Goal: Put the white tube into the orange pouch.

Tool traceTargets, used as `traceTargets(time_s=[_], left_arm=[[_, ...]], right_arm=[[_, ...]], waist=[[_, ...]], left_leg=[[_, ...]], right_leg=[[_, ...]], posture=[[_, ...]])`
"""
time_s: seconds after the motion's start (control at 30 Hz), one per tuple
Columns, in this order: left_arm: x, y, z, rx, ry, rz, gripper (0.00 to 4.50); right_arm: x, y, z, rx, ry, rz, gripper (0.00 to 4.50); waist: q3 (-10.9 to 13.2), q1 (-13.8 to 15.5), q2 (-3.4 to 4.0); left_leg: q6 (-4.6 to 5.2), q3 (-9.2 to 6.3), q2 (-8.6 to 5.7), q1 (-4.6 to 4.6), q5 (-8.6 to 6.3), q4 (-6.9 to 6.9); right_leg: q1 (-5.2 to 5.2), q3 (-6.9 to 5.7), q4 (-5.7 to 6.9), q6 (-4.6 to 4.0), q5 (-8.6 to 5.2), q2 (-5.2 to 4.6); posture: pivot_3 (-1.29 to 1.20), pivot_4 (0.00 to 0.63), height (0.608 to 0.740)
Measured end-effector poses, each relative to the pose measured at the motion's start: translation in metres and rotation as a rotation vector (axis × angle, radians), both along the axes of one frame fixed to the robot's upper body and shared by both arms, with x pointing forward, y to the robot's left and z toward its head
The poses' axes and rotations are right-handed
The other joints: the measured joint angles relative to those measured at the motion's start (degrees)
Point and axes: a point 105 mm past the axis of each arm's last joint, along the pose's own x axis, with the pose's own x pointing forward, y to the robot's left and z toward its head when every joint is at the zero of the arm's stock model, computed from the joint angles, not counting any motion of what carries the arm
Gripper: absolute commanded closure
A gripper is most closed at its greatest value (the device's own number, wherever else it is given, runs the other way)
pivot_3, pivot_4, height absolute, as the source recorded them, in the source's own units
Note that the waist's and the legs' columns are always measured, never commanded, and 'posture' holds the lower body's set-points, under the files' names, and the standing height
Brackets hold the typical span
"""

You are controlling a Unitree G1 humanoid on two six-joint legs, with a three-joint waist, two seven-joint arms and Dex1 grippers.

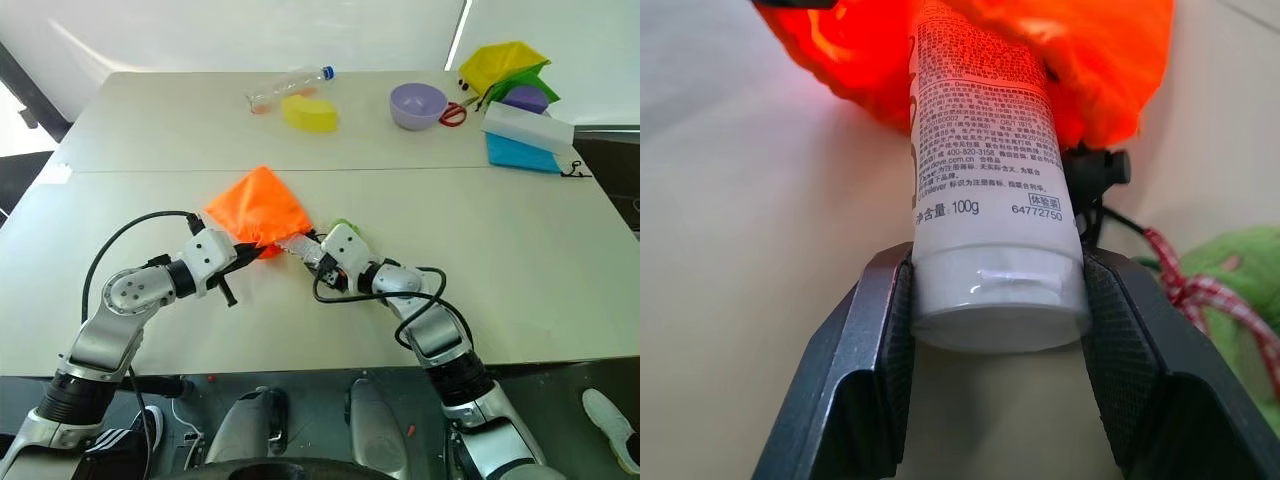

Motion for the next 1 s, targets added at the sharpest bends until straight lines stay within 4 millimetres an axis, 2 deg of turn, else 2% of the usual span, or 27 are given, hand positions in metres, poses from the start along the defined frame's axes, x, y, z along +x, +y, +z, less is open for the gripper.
traceTargets(time_s=[0.17,0.37,0.5,0.7,1.0], left_arm=[[0.000,0.000,-0.001,0.015,-0.011,-0.007,4.50],[0.000,0.002,-0.003,0.019,-0.011,-0.006,4.50],[-0.001,-0.001,-0.004,0.016,-0.008,-0.015,4.50],[-0.002,-0.003,-0.006,0.015,-0.002,-0.023,4.50],[-0.002,-0.004,-0.007,0.015,0.001,-0.022,4.50]], right_arm=[[0.002,0.024,0.009,-0.042,-0.051,0.067,2.70],[0.003,0.031,0.010,-0.036,-0.013,0.064,2.70],[0.015,0.037,0.016,-0.047,-0.025,0.032,2.70],[0.018,0.043,0.009,-0.048,0.008,0.005,2.70],[0.025,0.066,0.005,-0.002,0.070,-0.016,2.70]], waist=[[0.0,0.0,0.00],[0.0,0.1,0.00],[0.0,0.0,0.00],[0.0,0.0,0.00],[0.0,-0.1,0.00]], left_leg=[[0.00,-0.02,0.00,0.04,0.00,0.03],[0.00,0.00,0.00,0.02,0.00,0.06],[0.00,-0.04,0.00,0.05,0.00,0.06],[0.00,-0.05,0.00,0.03,0.00,0.05],[0.00,-0.07,0.01,0.04,0.00,0.06]], right_leg=[[-0.06,-0.01,0.21,0.00,0.00,0.01],[-0.05,-0.01,0.20,0.00,0.00,-0.02],[-0.05,-0.03,0.26,0.00,0.00,0.00],[-0.05,-0.05,0.26,0.00,0.00,-0.01],[-0.06,-0.07,0.30,0.00,0.01,0.01]], posture=[[0.00,0.150,0.740],[0.00,0.150,0.740],[0.00,0.150,0.740],[0.00,0.150,0.740],[0.00,0.150,0.740]])
